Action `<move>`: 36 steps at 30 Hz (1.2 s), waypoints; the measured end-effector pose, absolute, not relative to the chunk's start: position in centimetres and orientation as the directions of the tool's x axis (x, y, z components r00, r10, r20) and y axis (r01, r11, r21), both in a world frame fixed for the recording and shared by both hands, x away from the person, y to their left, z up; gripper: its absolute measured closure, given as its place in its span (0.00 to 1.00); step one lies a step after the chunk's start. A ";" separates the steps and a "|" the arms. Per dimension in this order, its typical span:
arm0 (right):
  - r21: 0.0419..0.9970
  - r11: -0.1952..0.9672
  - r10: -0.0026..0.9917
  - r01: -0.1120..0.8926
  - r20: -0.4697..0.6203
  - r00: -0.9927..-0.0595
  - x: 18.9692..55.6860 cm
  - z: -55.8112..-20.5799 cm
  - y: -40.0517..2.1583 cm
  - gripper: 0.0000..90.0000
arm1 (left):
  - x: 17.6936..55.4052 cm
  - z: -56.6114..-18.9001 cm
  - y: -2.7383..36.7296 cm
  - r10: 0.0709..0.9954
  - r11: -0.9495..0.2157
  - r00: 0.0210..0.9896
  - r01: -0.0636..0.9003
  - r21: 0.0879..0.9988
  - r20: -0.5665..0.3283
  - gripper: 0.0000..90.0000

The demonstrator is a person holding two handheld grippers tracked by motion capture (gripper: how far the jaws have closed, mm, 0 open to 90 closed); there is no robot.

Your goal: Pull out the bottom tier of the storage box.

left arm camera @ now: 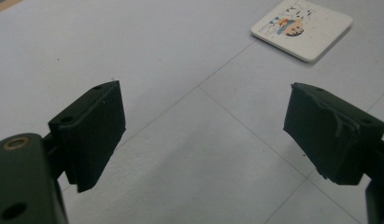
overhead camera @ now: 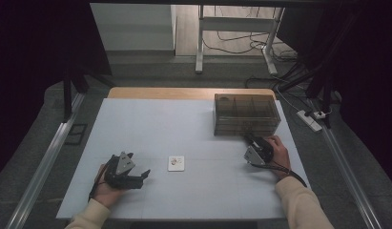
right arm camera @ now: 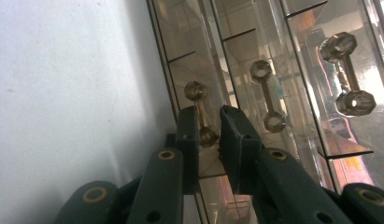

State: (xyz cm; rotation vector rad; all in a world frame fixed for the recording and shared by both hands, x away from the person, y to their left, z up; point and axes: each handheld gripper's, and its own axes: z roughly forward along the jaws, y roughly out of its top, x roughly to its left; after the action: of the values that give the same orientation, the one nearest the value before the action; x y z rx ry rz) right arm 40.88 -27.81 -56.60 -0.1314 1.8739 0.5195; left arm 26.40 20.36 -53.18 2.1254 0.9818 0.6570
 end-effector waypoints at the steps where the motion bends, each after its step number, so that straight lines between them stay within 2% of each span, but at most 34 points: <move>1: 0.290 0.895 0.159 -0.339 -0.918 -0.363 40.9 -56.6 -27.8 0.86 | 26.4 -53.2 20.4 0.797 -0.471 0.585 0.445 0.762 0.152 0.14; 36: 0.307 0.884 0.171 -0.353 -0.914 -0.367 39.5 -56.6 -28.0 0.88 | 26.4 -53.2 20.5 0.802 -0.467 0.578 0.446 0.763 0.152 0.14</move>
State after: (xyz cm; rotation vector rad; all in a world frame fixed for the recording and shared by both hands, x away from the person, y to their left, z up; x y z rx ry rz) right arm 39.51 -28.02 -56.58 -0.1354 1.8686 0.5524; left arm 26.36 20.47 -53.16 2.1197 0.9896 0.6625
